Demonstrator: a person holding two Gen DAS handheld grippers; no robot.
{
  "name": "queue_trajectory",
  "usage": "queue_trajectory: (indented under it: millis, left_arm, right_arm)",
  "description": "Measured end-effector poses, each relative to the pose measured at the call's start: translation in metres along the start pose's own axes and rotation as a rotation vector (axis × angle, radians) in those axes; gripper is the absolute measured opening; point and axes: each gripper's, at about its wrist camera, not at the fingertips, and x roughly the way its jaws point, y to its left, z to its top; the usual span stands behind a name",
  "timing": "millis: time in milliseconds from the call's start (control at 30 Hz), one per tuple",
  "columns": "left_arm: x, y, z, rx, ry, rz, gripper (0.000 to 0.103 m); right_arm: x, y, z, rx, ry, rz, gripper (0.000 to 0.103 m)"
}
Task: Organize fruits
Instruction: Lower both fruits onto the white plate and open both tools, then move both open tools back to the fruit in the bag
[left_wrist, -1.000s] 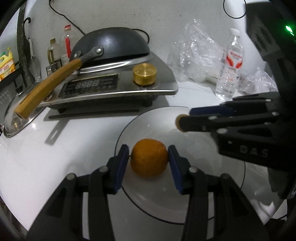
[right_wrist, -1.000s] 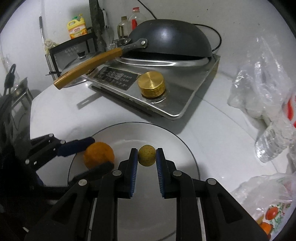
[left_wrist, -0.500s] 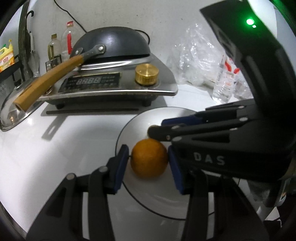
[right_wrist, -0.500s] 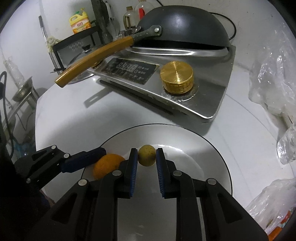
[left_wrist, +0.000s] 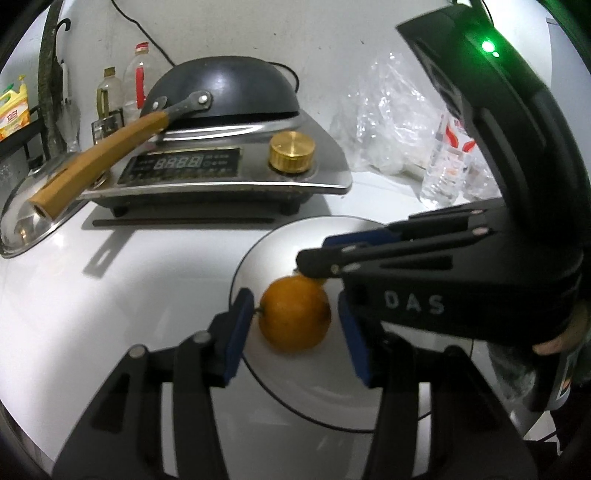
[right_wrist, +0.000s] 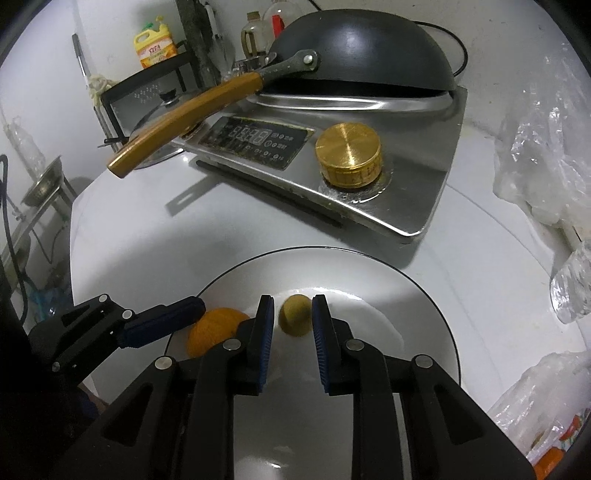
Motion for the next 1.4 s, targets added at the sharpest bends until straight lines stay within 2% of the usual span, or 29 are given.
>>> queue_trajectory:
  millis: [600, 900, 967, 1033, 1267, 1300, 1333, 1400]
  left_arm:
    - [-0.032, -0.023, 0.006, 0.033, -0.045, 0.028, 0.050]
    - [-0.049, -0.033, 0.007, 0.010, -0.063, 0.051, 0.050]
    - [-0.053, -0.036, 0.007, 0.008, -0.066, 0.054, 0.050]
    - [-0.056, -0.040, 0.007, 0.010, -0.069, 0.055, 0.050]
    - [-0.065, -0.057, 0.008, 0.025, -0.078, 0.054, 0.051]
    - [-0.065, -0.059, 0.008, 0.027, -0.077, 0.055, 0.056]
    - [-0.066, -0.061, 0.008, 0.028, -0.079, 0.054, 0.067]
    - [-0.069, -0.065, 0.009, 0.019, -0.087, 0.047, 0.071]
  right_arm:
    - [-0.059, -0.004, -0.015, 0.004, -0.077, -0.029, 0.024]
    - [-0.089, -0.009, -0.029, 0.012, -0.116, -0.046, 0.024]
    - [-0.095, -0.011, -0.032, 0.013, -0.125, -0.051, 0.026]
    - [-0.102, -0.012, -0.035, 0.015, -0.134, -0.057, 0.032]
    - [-0.124, -0.021, -0.049, 0.029, -0.159, -0.068, 0.033]
    - [-0.127, -0.023, -0.051, 0.032, -0.163, -0.070, 0.033]
    - [-0.130, -0.025, -0.054, 0.035, -0.165, -0.072, 0.033]
    - [-0.136, -0.029, -0.058, 0.041, -0.170, -0.075, 0.033]
